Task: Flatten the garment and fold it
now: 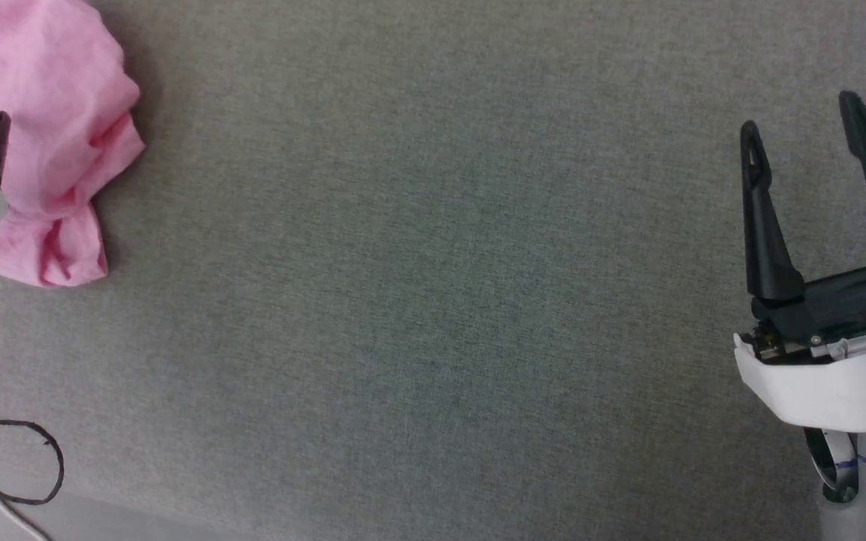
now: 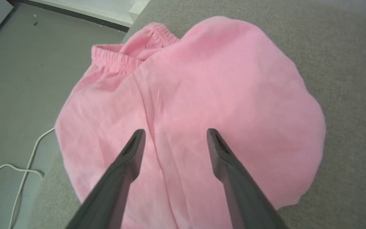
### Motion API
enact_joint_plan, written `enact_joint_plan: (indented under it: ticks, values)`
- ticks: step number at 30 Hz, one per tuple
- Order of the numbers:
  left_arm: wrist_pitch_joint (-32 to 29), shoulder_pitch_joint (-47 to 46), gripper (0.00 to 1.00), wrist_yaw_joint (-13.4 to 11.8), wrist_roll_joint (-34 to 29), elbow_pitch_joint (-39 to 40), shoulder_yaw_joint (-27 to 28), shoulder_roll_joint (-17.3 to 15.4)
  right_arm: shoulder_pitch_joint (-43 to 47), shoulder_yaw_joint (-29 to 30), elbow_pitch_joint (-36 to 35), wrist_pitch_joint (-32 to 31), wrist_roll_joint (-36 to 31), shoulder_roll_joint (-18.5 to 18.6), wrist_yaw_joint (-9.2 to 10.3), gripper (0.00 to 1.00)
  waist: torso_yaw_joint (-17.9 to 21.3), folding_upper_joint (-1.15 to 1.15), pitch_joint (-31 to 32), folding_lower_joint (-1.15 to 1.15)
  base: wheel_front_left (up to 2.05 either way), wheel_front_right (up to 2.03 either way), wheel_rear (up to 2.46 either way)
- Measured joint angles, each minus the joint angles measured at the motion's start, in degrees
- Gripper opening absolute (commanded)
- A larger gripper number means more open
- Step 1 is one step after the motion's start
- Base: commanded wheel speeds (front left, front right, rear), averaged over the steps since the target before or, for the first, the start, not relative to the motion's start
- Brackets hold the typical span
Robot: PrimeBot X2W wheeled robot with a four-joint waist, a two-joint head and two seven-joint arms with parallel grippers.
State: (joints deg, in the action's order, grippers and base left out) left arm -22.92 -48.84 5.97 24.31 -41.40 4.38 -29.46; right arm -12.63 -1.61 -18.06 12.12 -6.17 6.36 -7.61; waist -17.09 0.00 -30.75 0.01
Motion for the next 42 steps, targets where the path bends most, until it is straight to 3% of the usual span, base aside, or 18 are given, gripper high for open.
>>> enact_joint_plan:
  ticks: [6,14,15,22,29,35,42]
  values:
    - [-13.0,-0.9,1.0,0.1,9.4,-0.1,-4.6,-4.4,-1.5,-0.7,-1.9,0.6,-1.0,0.5,0.0,1.0,0.8,0.0,-4.2,0.0,0.0,0.0,0.0]
    - [-18.5,-2.5,1.0,0.6,17.2,-0.3,-9.7,-9.9,-3.0,-1.0,-3.4,1.6,-2.0,0.8,0.01,1.0,1.5,0.01,-9.2,-0.01,0.0,0.0,0.0]
    - [-18.5,-2.8,0.0,0.9,17.7,-0.4,-10.6,-10.6,-3.2,-1.1,-3.5,1.6,-2.0,0.8,0.0,1.0,1.5,0.01,-9.7,-0.01,0.0,0.0,0.0]
    - [-17.3,-5.3,0.0,1.1,19.6,-2.6,-16.7,-15.4,-3.8,-0.6,-3.1,2.6,-1.9,0.2,0.01,1.0,1.4,0.0,-9.8,0.0,0.0,0.0,0.0]
    - [-7.4,-11.2,0.0,1.1,15.5,2.4,-23.5,-20.6,-1.6,0.3,-0.2,2.6,-0.7,-1.8,0.01,1.0,1.3,0.0,-4.5,0.0,0.0,0.0,0.0]
    - [-3.1,-17.5,0.0,1.1,13.3,9.0,-32.0,-20.7,2.4,1.7,1.2,2.6,0.2,-3.0,0.01,1.0,1.6,0.01,2.5,-0.02,0.0,0.0,0.0]
    - [-3.1,-22.3,0.0,1.1,13.4,18.3,-42.0,-16.5,5.9,2.6,2.2,2.6,2.7,-3.3,0.0,1.0,2.8,0.01,10.3,-0.02,0.0,0.0,0.0]
